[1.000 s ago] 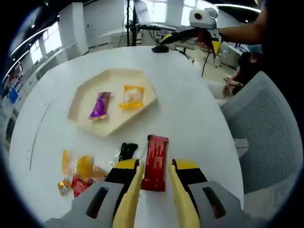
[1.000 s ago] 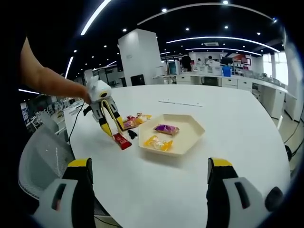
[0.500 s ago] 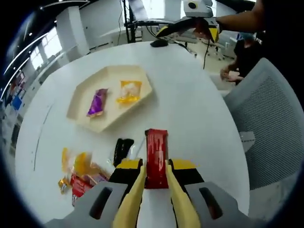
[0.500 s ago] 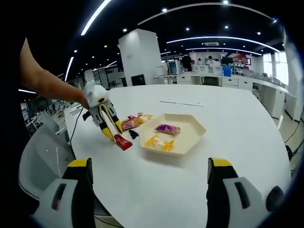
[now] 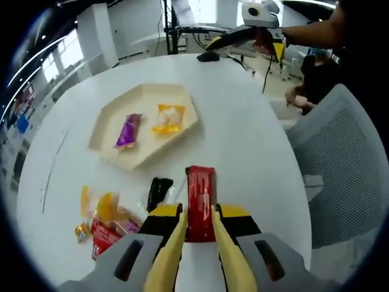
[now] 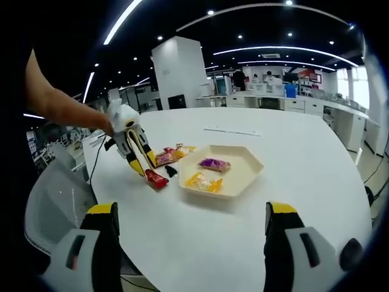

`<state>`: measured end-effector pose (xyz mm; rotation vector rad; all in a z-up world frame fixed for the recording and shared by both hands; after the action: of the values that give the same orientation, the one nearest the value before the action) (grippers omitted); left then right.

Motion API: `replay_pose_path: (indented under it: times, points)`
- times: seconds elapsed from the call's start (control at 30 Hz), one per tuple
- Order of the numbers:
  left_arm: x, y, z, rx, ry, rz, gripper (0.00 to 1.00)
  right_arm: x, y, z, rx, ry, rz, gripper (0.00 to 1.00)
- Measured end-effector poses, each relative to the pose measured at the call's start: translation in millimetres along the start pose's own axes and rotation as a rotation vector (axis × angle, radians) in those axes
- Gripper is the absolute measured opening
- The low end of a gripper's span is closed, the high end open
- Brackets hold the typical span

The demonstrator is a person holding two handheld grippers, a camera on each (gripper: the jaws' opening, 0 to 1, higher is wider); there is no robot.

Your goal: Place the target food into the container with the food tongs after gripping and lifting it, then release it inside without dropping or visibly crushing the food.

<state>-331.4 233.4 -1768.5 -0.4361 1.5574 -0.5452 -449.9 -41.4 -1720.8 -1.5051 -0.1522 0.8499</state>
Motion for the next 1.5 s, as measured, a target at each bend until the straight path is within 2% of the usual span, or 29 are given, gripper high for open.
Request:
replay_pose_path:
  times: [0.2,0.37,0.5,0.7,0.83,1.13,1.5]
  points:
    - [-10.7,-3.3,6.5,-0.030,0.000,-0.009,0.18,0.0,-0.5,-0.9,0.001,0.002,-0.003,0.99]
    - [-18.2,-6.4,11.8,-0.020,0.000,0.014,0.18,0.0,-1.9,-1.6,0.000,0.006,-0.005,0.99]
    - [-27.8,-11.0,19.2,-0.027,-0.007,0.009,0.19,-0.3,-2.6,-2.2,-0.001,0.010,-0.009,0.99]
    - [-41.4,-17.0,29.6,-0.015,-0.024,0.023,0.19,-0.4,2.9,-5.3,-0.004,0.021,-0.012,0.99]
    - [-55.2,-23.2,38.6,-0.001,-0.035,0.033,0.19,-2.1,2.2,-9.0,-0.010,0.028,-0.014,0.99]
    - [-82.6,-40.9,56.4,0.003,-0.074,0.014,0.19,-5.4,-3.1,-14.6,-0.020,0.043,-0.020,0.99]
    - [-87.5,-44.4,59.5,-0.002,-0.089,0.010,0.19,-8.5,-14.5,-18.3,-0.045,0.043,-0.023,0.99]
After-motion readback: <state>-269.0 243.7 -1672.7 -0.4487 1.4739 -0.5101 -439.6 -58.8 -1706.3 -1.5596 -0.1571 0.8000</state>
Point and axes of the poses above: the point that each gripper's makers call its tool centre point, and the gripper's own axes: x roughly forward along the fingers, z roughly to its left, y roughly out of its underside, the point moved 6 cm from there along -x, roughly backward along the fingers, and after that the axes turned 1 degree about y, right-handed, at the moved point
